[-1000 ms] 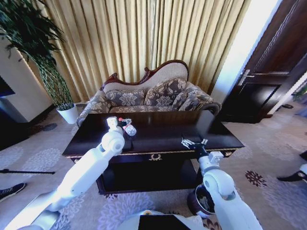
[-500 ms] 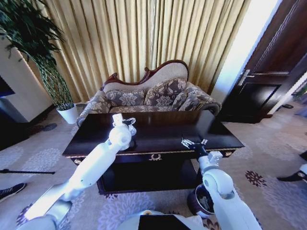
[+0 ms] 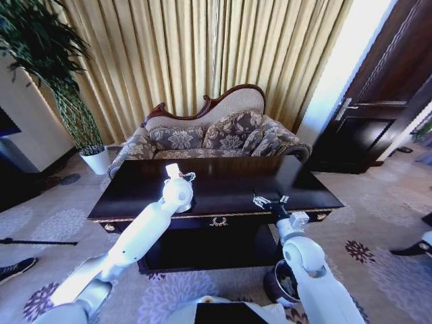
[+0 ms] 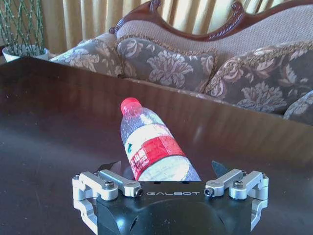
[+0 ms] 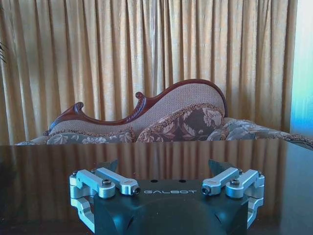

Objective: Move to the front of the table and place the trash on the table into the trash bin.

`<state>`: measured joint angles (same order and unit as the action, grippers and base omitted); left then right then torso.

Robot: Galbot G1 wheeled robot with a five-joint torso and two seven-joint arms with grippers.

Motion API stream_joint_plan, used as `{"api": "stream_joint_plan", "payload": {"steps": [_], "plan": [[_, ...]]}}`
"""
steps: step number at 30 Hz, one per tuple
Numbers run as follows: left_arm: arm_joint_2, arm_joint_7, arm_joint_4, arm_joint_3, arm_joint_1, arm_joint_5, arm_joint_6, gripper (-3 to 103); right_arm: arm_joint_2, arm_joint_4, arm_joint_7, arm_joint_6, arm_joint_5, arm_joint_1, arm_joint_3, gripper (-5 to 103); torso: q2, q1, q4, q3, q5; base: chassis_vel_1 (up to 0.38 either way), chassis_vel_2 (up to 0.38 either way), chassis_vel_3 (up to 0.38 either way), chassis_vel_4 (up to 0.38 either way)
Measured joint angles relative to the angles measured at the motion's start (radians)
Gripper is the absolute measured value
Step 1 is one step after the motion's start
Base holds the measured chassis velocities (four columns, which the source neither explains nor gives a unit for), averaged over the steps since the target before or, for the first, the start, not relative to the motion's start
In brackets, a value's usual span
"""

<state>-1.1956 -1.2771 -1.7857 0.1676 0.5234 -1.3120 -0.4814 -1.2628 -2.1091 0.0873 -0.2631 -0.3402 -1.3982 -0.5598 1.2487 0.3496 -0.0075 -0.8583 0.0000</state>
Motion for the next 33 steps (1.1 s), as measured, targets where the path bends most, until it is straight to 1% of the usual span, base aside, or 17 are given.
{"api": "stream_joint_plan", "payload": {"steps": [5, 18, 23, 24, 25, 27, 28, 30, 31, 33], "plan": [[-0.021, -0.006, 0.030, 0.010, -0.013, -0.001, 0.000, 100, 0.001, 0.000, 0.000, 0.000, -0.002, 0.004, -0.006, 100, 0.000, 0.000, 0.0000, 0.000, 0.0000, 0.000, 0.000, 0.000, 0.000], [-0.034, -0.010, 0.065, 0.015, -0.017, -0.008, -0.004, 100, 0.006, -0.005, 0.002, -0.001, -0.034, 0.026, -0.015, 100, 0.000, 0.000, 0.0000, 0.000, 0.0000, 0.000, 0.000, 0.000, 0.000], [-0.034, -0.010, 0.068, 0.013, -0.017, -0.021, -0.006, 100, 0.008, -0.005, 0.003, -0.003, -0.038, 0.034, -0.015, 100, 0.000, 0.000, 0.0000, 0.000, 0.0000, 0.000, 0.000, 0.000, 0.000], [-0.036, -0.010, 0.070, 0.009, -0.017, -0.038, -0.006, 100, 0.008, -0.005, 0.003, -0.004, -0.038, 0.034, -0.015, 100, 0.000, 0.000, 0.0000, 0.000, 0.0000, 0.000, 0.000, 0.000, 0.000], [-0.037, -0.010, 0.070, 0.008, -0.017, -0.041, -0.005, 103, 0.009, -0.005, 0.003, -0.004, -0.038, 0.034, -0.015, 100, 0.000, 0.000, 0.0001, 0.000, 0.0000, 0.000, 0.000, 0.000, 0.000], [-0.040, -0.010, 0.072, 0.007, -0.017, -0.046, -0.003, 103, 0.009, -0.004, 0.003, -0.004, -0.038, 0.034, -0.015, 100, 0.000, 0.000, 0.0000, 0.000, 0.0000, 0.000, 0.000, 0.000, 0.000], [-0.042, -0.011, 0.075, 0.006, -0.017, -0.051, 0.000, 100, 0.009, -0.003, 0.003, -0.004, -0.038, 0.034, -0.015, 100, 0.000, 0.000, 0.0000, 0.000, 0.0000, 0.000, 0.000, 0.000, 0.000], [-0.045, -0.013, 0.079, 0.006, -0.018, -0.053, 0.007, 89, 0.010, -0.002, 0.003, -0.004, -0.039, 0.033, -0.016, 100, 0.000, 0.000, 0.0000, 0.000, 0.0000, 0.000, 0.000, 0.000, 0.000], [-0.045, -0.013, 0.079, 0.006, -0.018, -0.053, 0.007, 89, 0.010, -0.002, 0.003, -0.004, -0.039, 0.033, -0.016, 100, 0.000, 0.000, 0.0000, 0.000, 0.0000, 0.000, 0.000, 0.000, 0.000], [-0.045, -0.013, 0.080, 0.006, -0.020, -0.054, 0.011, 79, 0.011, -0.001, 0.003, -0.005, -0.039, 0.033, -0.017, 100, 0.000, 0.000, 0.0000, 0.000, 0.0000, 0.000, 0.000, 0.000, 0.000]]}}
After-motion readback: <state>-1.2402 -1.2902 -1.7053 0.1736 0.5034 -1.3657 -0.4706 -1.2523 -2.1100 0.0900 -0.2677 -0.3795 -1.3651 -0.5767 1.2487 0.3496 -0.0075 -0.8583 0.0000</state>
